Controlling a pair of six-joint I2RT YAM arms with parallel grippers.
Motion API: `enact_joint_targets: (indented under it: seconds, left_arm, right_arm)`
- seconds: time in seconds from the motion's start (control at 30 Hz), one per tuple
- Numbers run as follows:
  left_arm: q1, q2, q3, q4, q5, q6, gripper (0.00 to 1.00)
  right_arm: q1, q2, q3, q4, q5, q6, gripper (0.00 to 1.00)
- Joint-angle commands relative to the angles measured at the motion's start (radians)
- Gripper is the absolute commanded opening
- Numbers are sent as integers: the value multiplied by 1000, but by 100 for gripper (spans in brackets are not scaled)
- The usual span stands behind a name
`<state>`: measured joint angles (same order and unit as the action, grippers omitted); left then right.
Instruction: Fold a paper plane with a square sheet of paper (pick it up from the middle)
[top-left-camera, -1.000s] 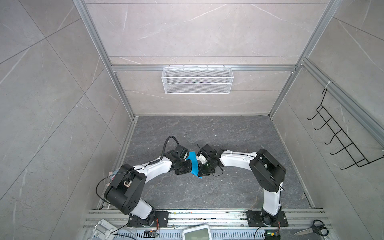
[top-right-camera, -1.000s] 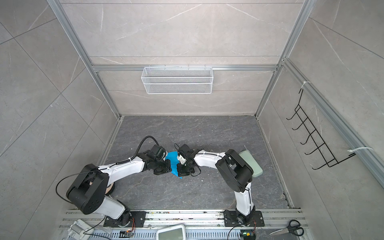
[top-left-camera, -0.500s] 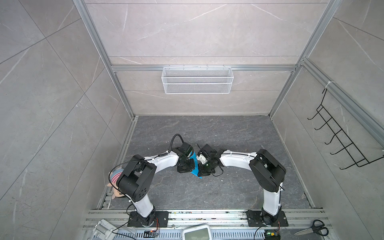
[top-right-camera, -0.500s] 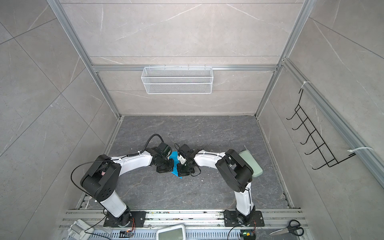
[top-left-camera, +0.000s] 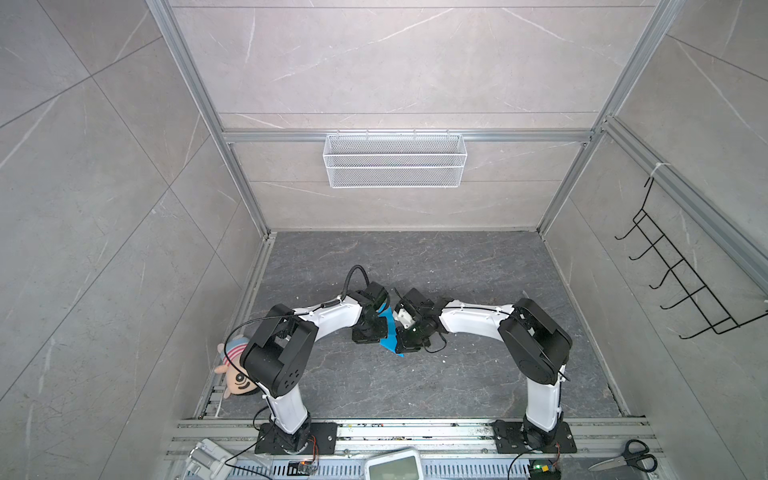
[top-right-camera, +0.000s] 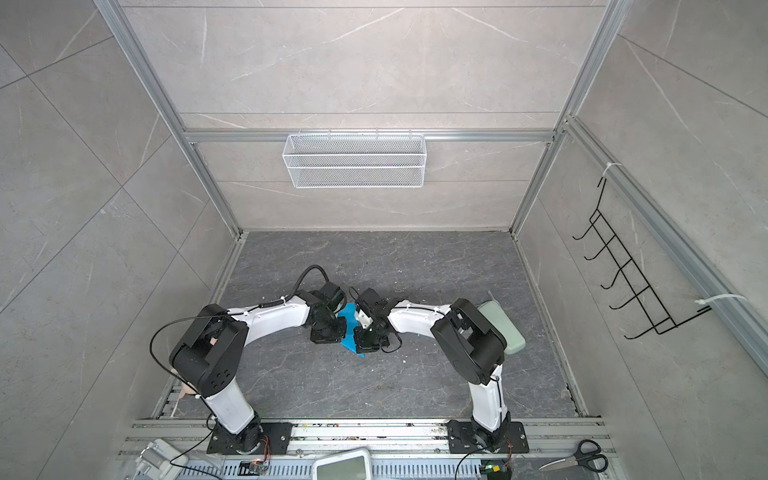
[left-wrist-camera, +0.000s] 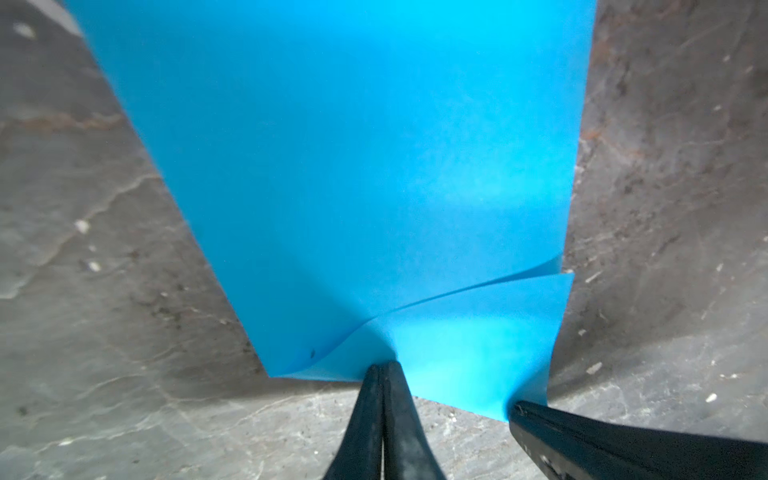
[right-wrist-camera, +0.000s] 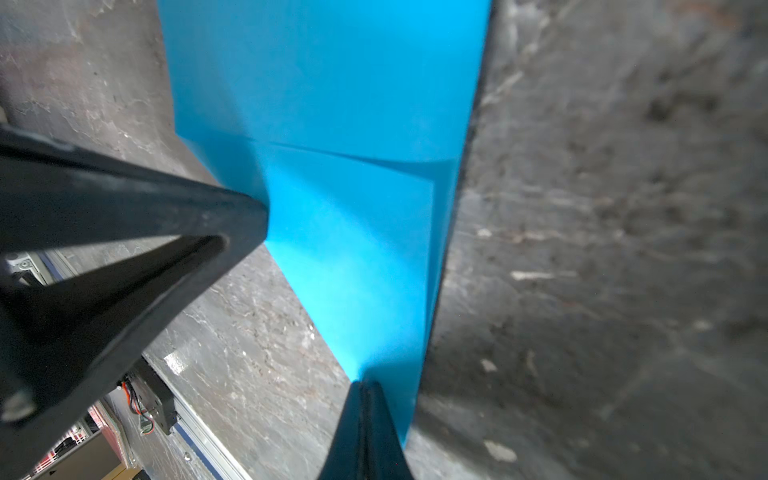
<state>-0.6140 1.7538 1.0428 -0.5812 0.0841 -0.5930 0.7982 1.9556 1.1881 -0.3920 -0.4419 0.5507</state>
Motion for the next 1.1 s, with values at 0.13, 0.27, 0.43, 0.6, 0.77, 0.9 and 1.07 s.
enact_joint_targets:
  seconds: [0.13, 0.27, 0.43, 0.6, 0.77, 0.9, 1.07]
  left_arm:
    - [-1, 35, 39, -95, -106, -11, 9]
    - [-1, 36, 38, -138, -162, -30, 9]
    - [8, 43, 40, -160, -203, -35, 9]
    - [26, 57, 52, -170, -226, -43, 9]
    - [33, 10, 77, -186, -228, -60, 9]
    - [32, -92, 55, -145, -219, -84, 14]
    - [32, -220, -26, -9, -135, -103, 19]
  right_arm:
    - [12, 60, -47, -68, 63, 6, 6]
    - [13, 50, -49, -68, 76, 9, 6]
    - [11, 49, -47, -69, 81, 12, 6]
    - [13, 49, -50, -71, 86, 11, 6]
    - [4, 36, -45, -59, 95, -44, 6]
    - [-10, 39, 32, -99, 69, -219, 6]
    - [-36, 31, 87, -131, 21, -367, 6]
